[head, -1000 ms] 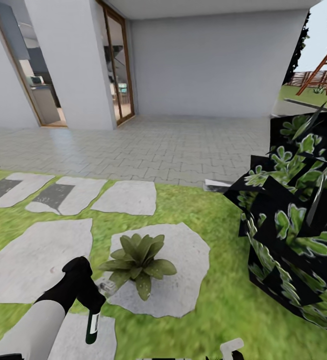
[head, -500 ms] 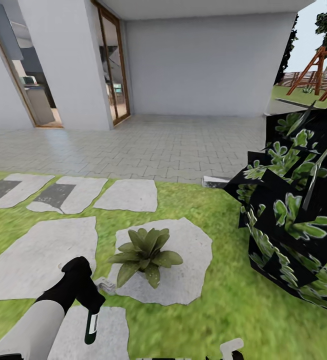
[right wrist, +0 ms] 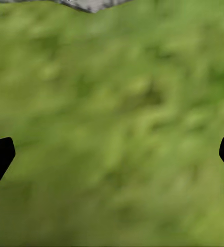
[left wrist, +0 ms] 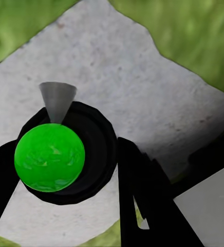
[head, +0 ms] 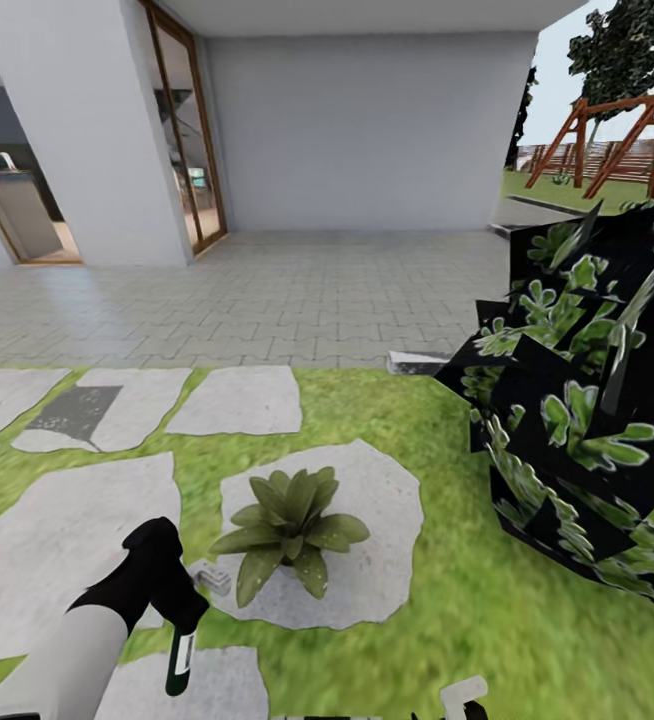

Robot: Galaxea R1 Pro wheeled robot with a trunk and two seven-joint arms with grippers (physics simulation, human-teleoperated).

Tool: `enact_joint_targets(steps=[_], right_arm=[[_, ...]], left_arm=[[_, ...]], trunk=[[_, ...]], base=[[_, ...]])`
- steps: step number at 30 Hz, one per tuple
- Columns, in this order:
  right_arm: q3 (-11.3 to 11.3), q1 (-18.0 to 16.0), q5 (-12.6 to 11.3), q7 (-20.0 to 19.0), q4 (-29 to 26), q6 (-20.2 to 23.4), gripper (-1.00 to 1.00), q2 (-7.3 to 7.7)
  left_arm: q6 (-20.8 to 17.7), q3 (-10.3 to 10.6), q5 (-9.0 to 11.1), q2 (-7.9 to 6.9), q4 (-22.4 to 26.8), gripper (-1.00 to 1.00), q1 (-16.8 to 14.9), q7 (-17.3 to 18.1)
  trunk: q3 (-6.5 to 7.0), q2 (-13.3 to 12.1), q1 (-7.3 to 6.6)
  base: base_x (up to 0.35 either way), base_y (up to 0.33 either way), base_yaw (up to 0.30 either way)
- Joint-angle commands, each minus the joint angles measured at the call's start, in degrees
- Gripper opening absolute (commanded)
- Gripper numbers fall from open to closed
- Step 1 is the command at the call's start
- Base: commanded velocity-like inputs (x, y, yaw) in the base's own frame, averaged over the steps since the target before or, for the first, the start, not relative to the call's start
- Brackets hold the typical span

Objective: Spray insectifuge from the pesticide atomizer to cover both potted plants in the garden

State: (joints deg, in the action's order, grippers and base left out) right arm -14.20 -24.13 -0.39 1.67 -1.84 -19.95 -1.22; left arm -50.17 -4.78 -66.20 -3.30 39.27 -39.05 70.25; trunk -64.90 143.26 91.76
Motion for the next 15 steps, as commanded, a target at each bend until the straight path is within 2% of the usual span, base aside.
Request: enact_joint_targets(steps=[1,3,8,15], right_arm=[[-0.3,0.0,0.0,0.2,0.1,-0.2,1.00,-0.01],[-0.3,0.0,0.0,0.2,0.1,-0.2,1.00,-0.01],[-0.3,0.0,0.0,0.2,0.1,-0.2,1.00,-0.01],[-0.3,0.0,0.0,0.2,0.1,-0.2,1.00,-0.01]], left_arm=[[-0.4,-0.2,-0.5,0.01,0.1,-1.00,0.0,0.6],[-0.2,-0.2,-0.5,-0.08,0.1,-1.00,0.0,0.6],[0.1,-0.1,-0.6,-0.33,0.1,-1.00,0.0,0.5],[0.1,-0.2,-0.6,-0.38,0.2,-1.00,0.0,0.5]], trunk=[[-0.05,0.0,-0.01],[-0.05,0.0,-0.01],[-0.05,0.0,-0.01],[-0.05,0.0,-0.01]], base=[[0.016,0.018,-0.017],[0.006,0.007,-0.103],[-0.011,0.001,-0.237],[-0.284,0.023,-0.263]])
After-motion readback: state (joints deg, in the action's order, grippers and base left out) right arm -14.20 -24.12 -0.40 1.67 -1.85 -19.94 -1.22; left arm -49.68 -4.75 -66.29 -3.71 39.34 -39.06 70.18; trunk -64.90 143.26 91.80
